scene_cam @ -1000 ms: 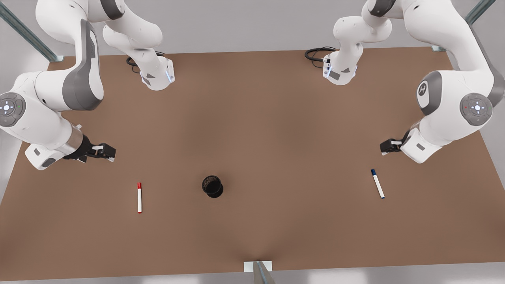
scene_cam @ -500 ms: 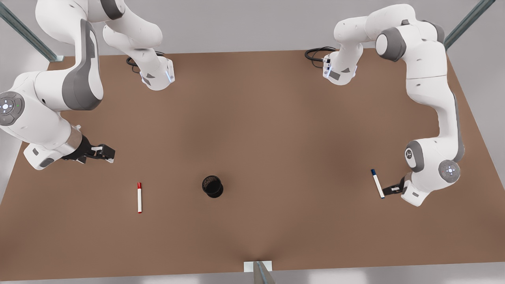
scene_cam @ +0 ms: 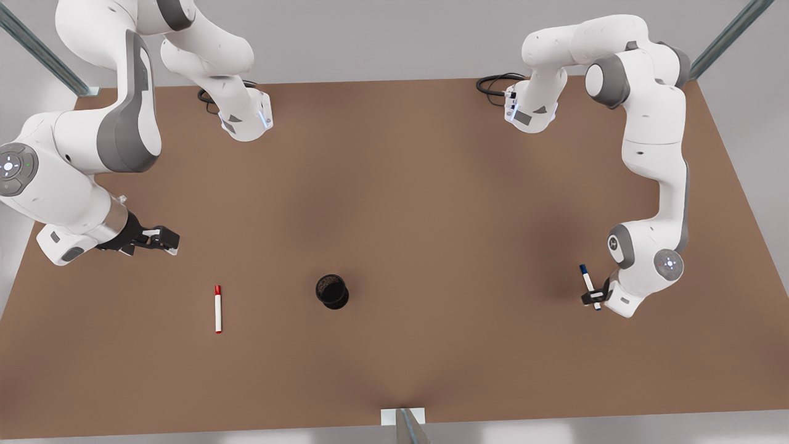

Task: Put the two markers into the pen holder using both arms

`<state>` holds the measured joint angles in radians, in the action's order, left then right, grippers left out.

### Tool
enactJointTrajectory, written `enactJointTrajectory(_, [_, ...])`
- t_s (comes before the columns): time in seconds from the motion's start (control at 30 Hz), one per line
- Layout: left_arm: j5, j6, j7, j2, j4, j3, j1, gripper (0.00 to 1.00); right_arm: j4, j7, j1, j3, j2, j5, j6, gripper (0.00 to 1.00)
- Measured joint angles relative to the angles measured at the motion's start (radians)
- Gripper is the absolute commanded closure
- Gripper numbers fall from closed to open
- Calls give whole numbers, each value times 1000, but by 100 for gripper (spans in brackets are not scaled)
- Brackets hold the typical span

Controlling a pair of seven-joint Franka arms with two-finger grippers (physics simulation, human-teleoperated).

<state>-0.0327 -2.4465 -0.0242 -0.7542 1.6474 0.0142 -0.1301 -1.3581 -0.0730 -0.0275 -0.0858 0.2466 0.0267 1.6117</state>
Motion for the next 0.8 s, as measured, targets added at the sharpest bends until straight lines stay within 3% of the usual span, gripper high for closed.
enactJointTrajectory(0.1, [7,-13,9,0,-1,-4,1,30,0,-1,0,0,0,0,0,0])
enactJointTrajectory(0.33, [23,-25,14,-11,-3,-14,7,31,0,-2,0,0,1,0,0,0])
enactJointTrajectory(0.43, [26,-27,11,-18,-5,-14,7,50,2,-2,0,0,4,0,2,0])
enactJointTrajectory(0.8, [28,-29,4,-20,-6,-14,7,64,-3,-8,7,-5,51,0,62,0])
